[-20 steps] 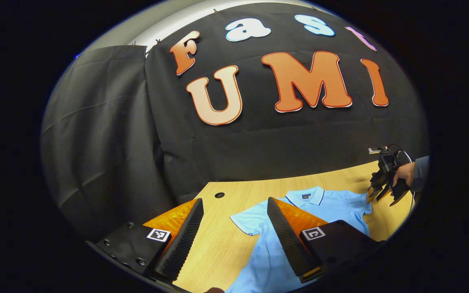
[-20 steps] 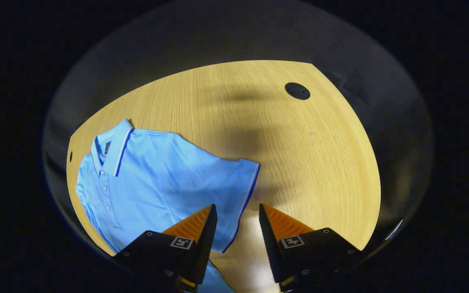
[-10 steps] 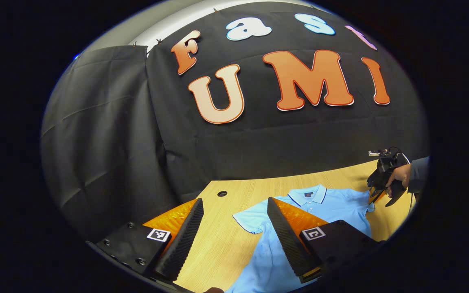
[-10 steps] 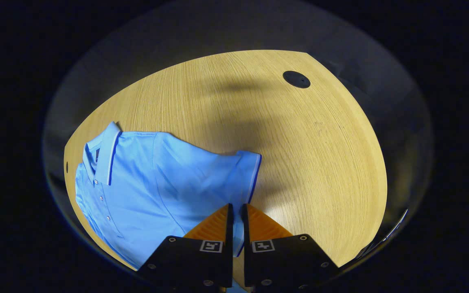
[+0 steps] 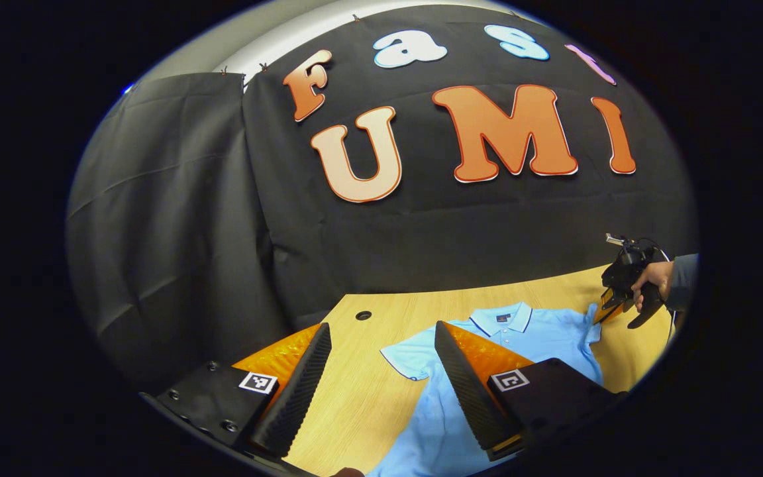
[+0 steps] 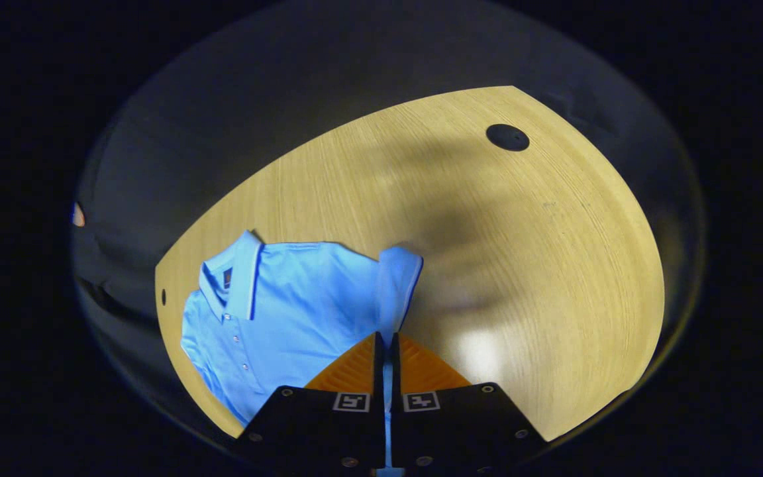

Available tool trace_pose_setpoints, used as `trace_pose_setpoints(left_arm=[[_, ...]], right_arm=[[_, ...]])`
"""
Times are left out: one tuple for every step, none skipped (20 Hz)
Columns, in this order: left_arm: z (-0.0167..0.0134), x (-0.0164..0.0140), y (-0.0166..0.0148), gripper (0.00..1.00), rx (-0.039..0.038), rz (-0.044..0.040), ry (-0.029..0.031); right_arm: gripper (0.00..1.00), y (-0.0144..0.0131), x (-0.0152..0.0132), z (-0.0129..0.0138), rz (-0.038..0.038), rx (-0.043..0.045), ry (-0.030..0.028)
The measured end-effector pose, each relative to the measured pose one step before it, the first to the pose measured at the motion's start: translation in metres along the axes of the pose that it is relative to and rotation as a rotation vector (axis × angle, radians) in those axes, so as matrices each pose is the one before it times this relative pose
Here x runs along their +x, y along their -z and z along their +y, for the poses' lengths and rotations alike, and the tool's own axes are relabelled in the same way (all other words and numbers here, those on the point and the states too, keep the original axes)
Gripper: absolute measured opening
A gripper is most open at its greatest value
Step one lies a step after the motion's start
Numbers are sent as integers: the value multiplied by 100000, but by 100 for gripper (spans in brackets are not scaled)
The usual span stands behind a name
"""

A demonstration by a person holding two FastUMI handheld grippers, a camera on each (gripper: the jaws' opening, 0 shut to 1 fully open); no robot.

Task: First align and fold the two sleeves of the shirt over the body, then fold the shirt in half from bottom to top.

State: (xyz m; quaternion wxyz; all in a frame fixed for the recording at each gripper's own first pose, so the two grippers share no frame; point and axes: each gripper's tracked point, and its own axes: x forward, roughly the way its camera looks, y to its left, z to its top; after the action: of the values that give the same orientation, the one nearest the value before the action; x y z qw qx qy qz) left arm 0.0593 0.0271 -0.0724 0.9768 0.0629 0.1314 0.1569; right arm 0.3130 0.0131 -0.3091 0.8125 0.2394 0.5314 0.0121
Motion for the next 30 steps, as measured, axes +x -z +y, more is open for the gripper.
trace_pose_setpoints(left_arm=[[194, 19, 204, 100, -573, 90, -38], [72, 8, 189, 100, -878, 126, -45], [114, 51, 184, 100, -1150, 351, 399], [267, 170, 51, 100, -1043, 436, -67], [177, 111, 314, 100, -1287, 440, 267], [167, 185, 51, 100, -1402, 490, 597], [229, 296, 228, 100, -1684, 763, 433], [246, 331, 205, 100, -2046, 938, 940], [45, 487, 502, 99, -2269, 1261, 1164], [108, 577, 388, 100, -2267, 1682, 1840], [31, 699, 501, 100, -2074, 2017, 2007], [42, 896, 424, 100, -2050, 2391, 2672], [101, 1015, 444, 100, -2330, 2517, 3060], [116, 1088, 347, 100, -2647, 2971, 3101], [34, 1160, 590, 100, -2971, 3841, 3479], [66, 968, 192, 100, -2899, 3458, 4207], [-2, 1237, 162, 100, -1296, 3958, 4020], [355, 1247, 121, 99, 124, 2507, 2796], [444, 1033, 30, 99, 810, 3651, 1681], [507, 1094, -219, 99, 513, 2383, 1514], [428, 1149, -232, 99, -69, 3464, 1172], [535, 1236, -109, 99, -920, 4225, 992], [444, 1272, 301, 99, -1459, 4144, 914], [244, 1563, 246, 99, -2151, 4792, 1176], [395, 1343, 393, 99, -2076, 4930, 1077], [469, 1129, 185, 100, -1771, 4586, 968], [360, 1102, 338, 100, -1060, 4083, 952], [453, 1058, 181, 100, -49, 4643, -42], [414, 1241, 238, 100, 338, 3469, -444], [384, 1195, -13, 100, 212, 2803, -273]], right_arm=[[4, -35, -237, 950, -767, -1796, -2549], [4, 39, -266, 918, -526, -967, -2421], [4, -2, -145, 951, -364, 326, -2235], [4, 98, 11, 1050, -702, 90, -2570], [4, -99, -118, 993, -1046, 13, -2382], [5, -3, -76, 858, -975, -519, -2318], [6, -14, -172, 854, -768, -653, -1707], [9, 170, -159, 811, -152, -1209, -1996], [10, 393, -432, 762, -184, -1124, -1726], [11, 178, -264, 648, -575, -1750, -1174], [12, 61, -435, 399, -997, -1559, -99], [17, 79, -555, 353, -1332, -1607, 111], [17, 27, -539, 91, -1480, -1511, 1304], [20, -10, -836, 162, -2096, -1535, 1311], [22, -76, -926, 179, -2229, -1399, 1087], [27, 139, -1007, 276, -2384, -1433, 898], [31, -30, -940, 168, -2985, -1713, 942], [40, 99, -1071, 98, -2378, -1636, 1600], [49, 186, -894, -95, -2053, -1381, 2472], [69, 18, -839, -143, -2448, -791, 2686], [67, 58, -909, -94, -2099, -141, 2197], [75, 243, -932, 124, -1874, -150, 1664], [85, 92, -858, 164, -2399, -472, 954], [90, 287, -953, 20, -1958, -395, 1445], [93, 268, -1134, -1, -1754, -278, 1455], [97, 390, -879, -136, -1839, -32, 1888], [98, 302, -841, -138, -1604, 444, 1672], [99, 330, -785, -12, -1767, 934, 1653], [98, 309, -830, -199, -1558, 1292, 1365], [98, 381, -803, -147, -1646, 1210, 1241]])
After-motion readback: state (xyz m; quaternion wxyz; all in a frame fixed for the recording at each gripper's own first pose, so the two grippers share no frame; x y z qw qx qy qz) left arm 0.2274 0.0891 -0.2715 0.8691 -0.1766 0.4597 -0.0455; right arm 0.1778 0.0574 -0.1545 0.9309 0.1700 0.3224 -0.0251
